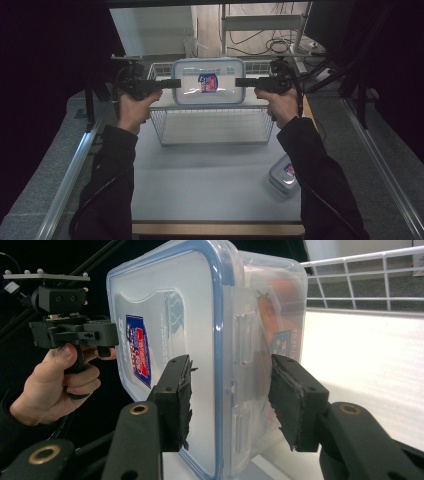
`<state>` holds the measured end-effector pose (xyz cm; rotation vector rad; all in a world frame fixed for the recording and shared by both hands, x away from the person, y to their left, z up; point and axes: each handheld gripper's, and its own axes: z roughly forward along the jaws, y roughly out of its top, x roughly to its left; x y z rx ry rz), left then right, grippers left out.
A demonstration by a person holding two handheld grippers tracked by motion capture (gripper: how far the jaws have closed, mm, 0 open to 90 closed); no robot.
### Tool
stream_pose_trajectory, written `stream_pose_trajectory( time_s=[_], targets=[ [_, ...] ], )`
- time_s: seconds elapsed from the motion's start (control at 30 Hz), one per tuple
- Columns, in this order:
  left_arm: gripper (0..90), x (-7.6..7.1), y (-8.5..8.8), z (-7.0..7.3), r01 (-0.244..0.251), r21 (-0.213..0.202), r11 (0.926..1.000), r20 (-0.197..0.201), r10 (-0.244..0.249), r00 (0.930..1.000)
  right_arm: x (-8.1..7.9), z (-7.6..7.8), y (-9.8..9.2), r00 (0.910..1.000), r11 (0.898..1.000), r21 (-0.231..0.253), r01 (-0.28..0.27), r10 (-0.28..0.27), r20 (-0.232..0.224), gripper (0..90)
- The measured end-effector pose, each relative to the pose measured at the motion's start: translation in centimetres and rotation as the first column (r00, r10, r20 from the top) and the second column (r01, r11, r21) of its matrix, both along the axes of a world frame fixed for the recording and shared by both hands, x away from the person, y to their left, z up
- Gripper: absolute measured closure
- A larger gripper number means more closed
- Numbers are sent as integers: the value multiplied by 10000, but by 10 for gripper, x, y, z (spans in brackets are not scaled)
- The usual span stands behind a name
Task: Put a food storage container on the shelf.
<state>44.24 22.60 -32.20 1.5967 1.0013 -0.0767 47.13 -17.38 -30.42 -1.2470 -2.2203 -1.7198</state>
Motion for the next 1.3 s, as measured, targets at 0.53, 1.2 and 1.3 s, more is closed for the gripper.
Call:
stream_pose_trajectory(
  time_s=[0.53,1.2,1.3],
  targets=[
    [501,6,-10,-4,-293,247,9993,152,289,9995,16,-5,-8,9993,9991,415,93,-78,-362,529],
    [290,14,-17,-12,-667,503,9965,-168,677,9976,17,-11,4,9966,9955,-588,746,-723,391,455],
    [287,20,-15,-15,-624,246,9977,-380,634,9973,19,-14,3,9967,9967,-243,780,-774,255,454]
  ],
)
